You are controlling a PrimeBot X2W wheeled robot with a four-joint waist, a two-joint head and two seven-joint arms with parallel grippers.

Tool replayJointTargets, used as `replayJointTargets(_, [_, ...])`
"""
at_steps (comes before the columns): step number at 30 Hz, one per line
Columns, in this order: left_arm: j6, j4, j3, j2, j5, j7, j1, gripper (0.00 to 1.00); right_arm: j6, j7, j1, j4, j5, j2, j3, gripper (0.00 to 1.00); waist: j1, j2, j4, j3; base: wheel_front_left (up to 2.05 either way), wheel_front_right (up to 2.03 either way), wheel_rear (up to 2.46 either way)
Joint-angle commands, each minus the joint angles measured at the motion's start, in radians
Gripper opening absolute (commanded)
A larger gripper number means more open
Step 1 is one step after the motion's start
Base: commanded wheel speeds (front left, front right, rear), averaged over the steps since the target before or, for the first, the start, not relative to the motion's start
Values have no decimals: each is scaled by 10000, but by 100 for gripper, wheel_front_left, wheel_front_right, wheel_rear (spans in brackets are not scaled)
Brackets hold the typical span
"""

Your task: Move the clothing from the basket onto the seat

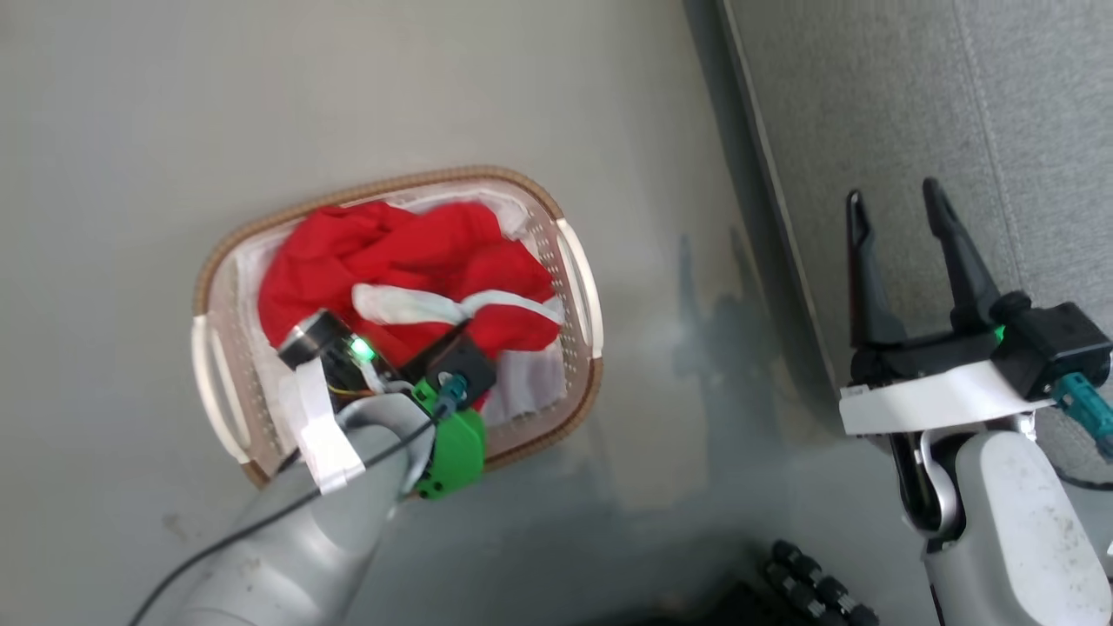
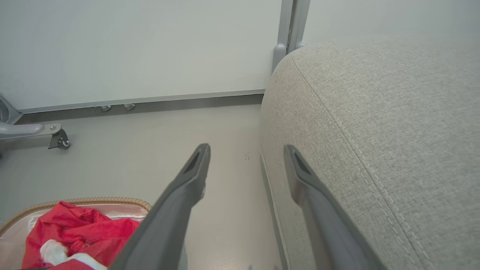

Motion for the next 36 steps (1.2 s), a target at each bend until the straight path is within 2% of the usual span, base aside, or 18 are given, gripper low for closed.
replayJointTargets(1, [-73,-370,5,18,-190,-37,379,0,-7,-21,285,113,-109,-46,-57,100,-1,0,794,-1523,0,0,0])
replayJointTargets(10, [-249,-2863,-164,563,-753,-44,2016,0,-7,-21,1669,642,-540,-44,-280,100,-1,0,1587,-4346,0,0,0])
replayJointTargets(15, [-311,-3865,-479,892,-875,-45,2250,0,-7,-21,2398,811,-576,-46,-256,100,-1,0,1862,-5672,0,0,0])
replayJointTargets(19, [-331,-4378,-967,1088,-1156,-12,1804,0,-7,-21,2809,895,-610,-46,-176,100,-1,0,2029,-6492,0,0,0])
replayJointTargets(25, [-327,-5485,-2233,1657,-2099,558,311,0,-7,-21,2931,858,-681,-41,-13,100,-1,0,2192,-7017,0,0,0])
replayJointTargets(30, [-329,-6140,-2644,2032,-3056,949,-1047,0,-7,-21,2582,869,-816,-44,267,100,-1,0,2193,-7109,0,0,0])
replayJointTargets(36, [-319,-6234,-2814,2421,-3946,1152,-2041,0,-7,-21,1940,783,-1030,-45,842,100,-1,0,2021,-7094,0,0,0])
